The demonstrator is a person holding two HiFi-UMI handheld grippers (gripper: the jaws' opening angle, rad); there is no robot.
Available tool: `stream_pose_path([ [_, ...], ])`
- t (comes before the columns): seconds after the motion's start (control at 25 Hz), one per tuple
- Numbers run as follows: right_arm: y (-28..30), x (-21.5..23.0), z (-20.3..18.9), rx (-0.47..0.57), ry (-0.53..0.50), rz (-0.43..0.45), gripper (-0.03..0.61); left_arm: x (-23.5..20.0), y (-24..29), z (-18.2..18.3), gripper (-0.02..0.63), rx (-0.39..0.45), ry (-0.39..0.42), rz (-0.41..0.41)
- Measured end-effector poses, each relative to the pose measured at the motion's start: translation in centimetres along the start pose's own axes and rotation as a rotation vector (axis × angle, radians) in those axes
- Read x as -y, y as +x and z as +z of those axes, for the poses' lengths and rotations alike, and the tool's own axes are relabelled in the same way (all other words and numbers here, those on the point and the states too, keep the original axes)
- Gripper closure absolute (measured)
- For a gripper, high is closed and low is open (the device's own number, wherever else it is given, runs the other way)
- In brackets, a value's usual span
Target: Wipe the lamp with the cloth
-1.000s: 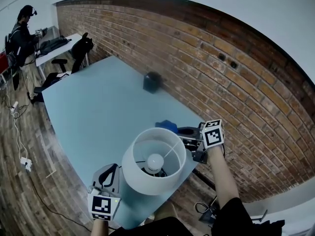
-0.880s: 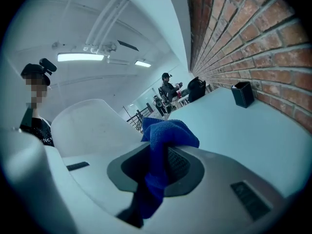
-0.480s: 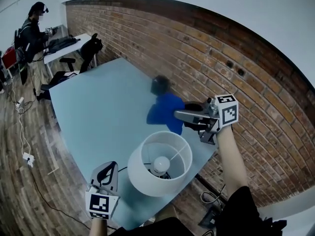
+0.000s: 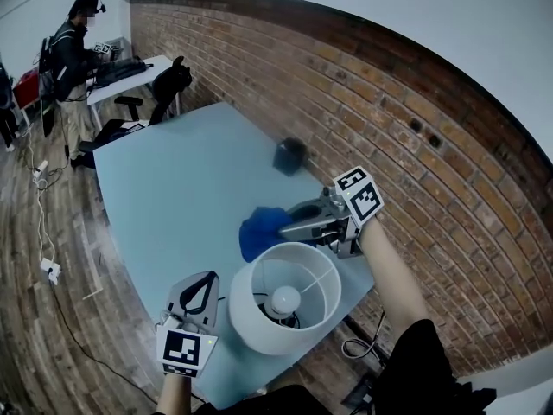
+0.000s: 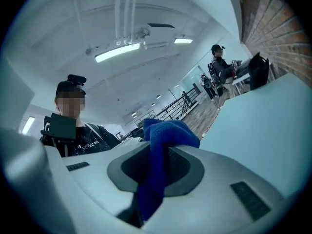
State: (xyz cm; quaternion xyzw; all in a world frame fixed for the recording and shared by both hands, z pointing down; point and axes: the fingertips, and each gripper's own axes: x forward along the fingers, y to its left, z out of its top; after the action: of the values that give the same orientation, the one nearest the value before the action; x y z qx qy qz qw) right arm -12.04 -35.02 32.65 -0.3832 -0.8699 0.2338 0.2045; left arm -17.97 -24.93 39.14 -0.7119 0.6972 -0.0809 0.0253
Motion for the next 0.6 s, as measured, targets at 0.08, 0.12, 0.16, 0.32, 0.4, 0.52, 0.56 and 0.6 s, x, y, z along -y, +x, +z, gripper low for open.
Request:
stream_pose_path([
  [0.08, 0.3, 1.3, -1.0, -0.03, 0.04, -0.003, 0.517, 0.2, 0.3, 0.1, 0.605, -0.001, -0.008, -0.003],
  [0.12, 0.5, 2.1, -1.6, -0.057, 0.057, -0.018, 0.517, 0.3, 0.4, 0.1, 0.604, -0.002, -0.008, -0.005],
  [0.16, 0.6, 2.9, -2.3, -0.085, 0.074, -0.035, 0.517, 0.3, 0.5, 0.0, 0.606, -0.004, -0.007, -0.007],
  [0.32, 1.0, 5.6, -4.1, -0.135, 0.134, -0.096, 0.517, 0.3, 0.6, -0.3, 0.604, -0.014, -0.01, -0.007],
  [0.4, 1.0, 6.5, -4.7, -0.147, 0.141, -0.134, 0.517, 0.4, 0.5, -0.5, 0.605, -0.019, -0.012, -0.008],
  [0.52, 0.6, 6.0, -3.9, -0.17, 0.081, -0.156, 0.517, 0.1, 0.3, -0.5, 0.604, -0.023, -0.015, -0.007],
  [0.56, 0.5, 5.1, -2.8, -0.163, 0.044, -0.139, 0.517, -0.1, 0.2, -0.5, 0.605, -0.022, -0.02, -0.007],
  [0.6, 0.3, 4.0, -1.3, -0.151, 0.001, -0.116, 0.517, -0.2, 0.2, -0.4, 0.605, -0.019, -0.027, -0.006],
])
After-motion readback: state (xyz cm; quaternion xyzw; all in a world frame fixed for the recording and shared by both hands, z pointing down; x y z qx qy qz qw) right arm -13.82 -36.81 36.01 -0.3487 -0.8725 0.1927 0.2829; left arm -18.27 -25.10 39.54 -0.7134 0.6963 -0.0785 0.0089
